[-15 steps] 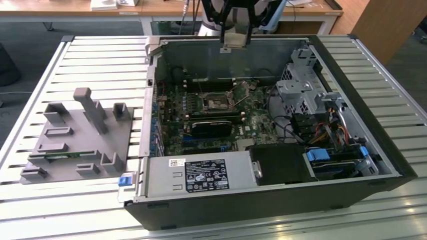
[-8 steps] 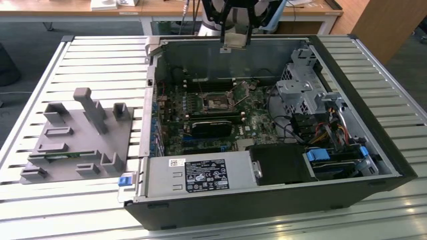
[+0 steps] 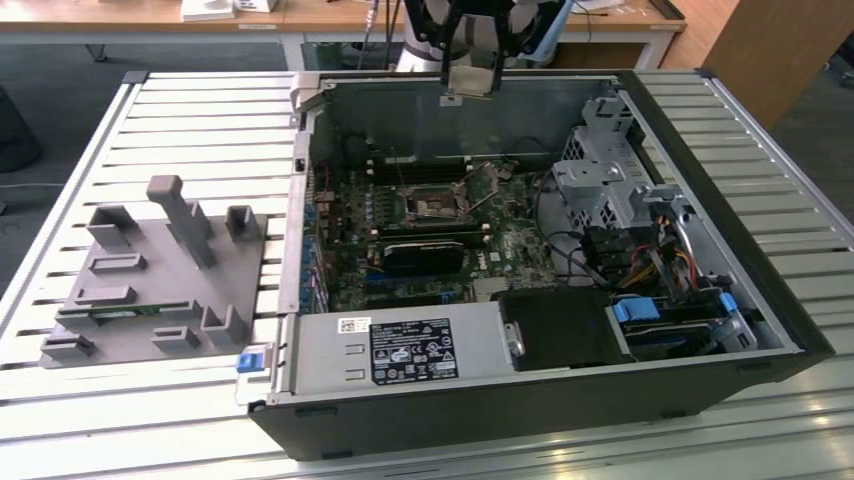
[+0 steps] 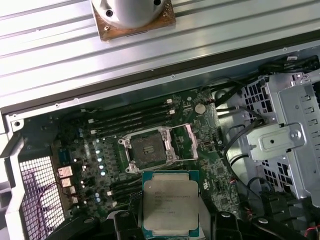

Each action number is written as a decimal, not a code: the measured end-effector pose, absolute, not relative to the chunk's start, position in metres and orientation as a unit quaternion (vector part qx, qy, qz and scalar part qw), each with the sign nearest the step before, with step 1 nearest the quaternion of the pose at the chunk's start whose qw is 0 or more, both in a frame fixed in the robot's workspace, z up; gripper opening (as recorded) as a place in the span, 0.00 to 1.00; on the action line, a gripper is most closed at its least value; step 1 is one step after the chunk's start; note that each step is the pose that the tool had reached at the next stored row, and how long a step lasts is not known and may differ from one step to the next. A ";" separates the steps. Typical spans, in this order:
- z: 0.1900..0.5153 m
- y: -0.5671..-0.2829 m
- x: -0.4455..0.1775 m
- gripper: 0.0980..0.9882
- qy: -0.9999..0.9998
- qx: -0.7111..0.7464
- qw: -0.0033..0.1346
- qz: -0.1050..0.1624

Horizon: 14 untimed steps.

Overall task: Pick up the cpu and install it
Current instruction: 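Place the cpu into insertion slot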

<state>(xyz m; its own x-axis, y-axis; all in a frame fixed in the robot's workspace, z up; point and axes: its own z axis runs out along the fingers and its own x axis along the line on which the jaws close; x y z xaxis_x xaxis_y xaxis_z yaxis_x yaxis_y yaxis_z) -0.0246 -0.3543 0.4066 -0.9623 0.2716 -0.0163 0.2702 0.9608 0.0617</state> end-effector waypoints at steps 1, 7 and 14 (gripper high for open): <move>0.407 -0.354 -0.025 0.49 0.990 0.139 0.012 0.029; 0.407 -0.354 -0.025 0.49 0.988 0.153 0.013 0.029; 0.407 -0.354 -0.025 0.49 0.985 0.169 0.013 0.029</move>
